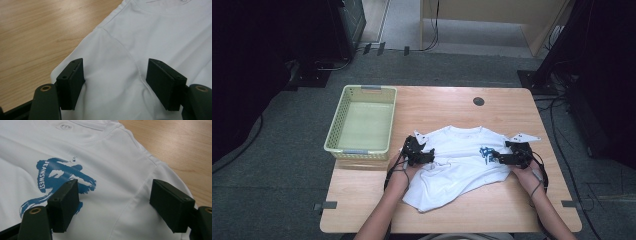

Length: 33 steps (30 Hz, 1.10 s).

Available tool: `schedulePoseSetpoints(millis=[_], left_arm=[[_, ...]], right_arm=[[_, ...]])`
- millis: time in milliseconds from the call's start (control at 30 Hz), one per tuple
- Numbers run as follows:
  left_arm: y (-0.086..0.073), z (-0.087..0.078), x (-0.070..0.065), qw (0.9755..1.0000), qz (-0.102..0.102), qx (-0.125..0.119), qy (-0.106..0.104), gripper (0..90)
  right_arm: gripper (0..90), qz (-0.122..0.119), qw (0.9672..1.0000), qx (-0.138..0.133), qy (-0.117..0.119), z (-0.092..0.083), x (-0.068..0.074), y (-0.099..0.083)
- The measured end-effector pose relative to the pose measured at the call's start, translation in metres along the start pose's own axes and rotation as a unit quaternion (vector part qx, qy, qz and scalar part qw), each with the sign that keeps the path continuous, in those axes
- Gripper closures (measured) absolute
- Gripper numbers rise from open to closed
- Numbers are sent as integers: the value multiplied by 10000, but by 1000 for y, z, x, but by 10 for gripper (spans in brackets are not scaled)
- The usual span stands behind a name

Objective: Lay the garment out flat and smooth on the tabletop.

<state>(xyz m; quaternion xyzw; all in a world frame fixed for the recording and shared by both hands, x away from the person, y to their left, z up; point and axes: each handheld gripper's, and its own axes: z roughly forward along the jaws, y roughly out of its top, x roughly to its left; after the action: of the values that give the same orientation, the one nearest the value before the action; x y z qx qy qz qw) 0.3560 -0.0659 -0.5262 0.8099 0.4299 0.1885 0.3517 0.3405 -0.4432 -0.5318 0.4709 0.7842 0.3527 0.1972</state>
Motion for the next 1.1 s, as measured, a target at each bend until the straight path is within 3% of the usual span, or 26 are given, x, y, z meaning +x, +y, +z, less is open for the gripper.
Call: schedulePoseSetpoints(millis=[367, 1100], left_arm=[[-10, -10, -5, 10000, -29, -26, 13, 310], [-41, -46, -20, 10000, -31, 69, 27, 310]], right_arm=[[215, -27, 10000, -7, 28, -8, 10, -9], [212, -117, 9998, 104, 143, -34, 41, -31]])
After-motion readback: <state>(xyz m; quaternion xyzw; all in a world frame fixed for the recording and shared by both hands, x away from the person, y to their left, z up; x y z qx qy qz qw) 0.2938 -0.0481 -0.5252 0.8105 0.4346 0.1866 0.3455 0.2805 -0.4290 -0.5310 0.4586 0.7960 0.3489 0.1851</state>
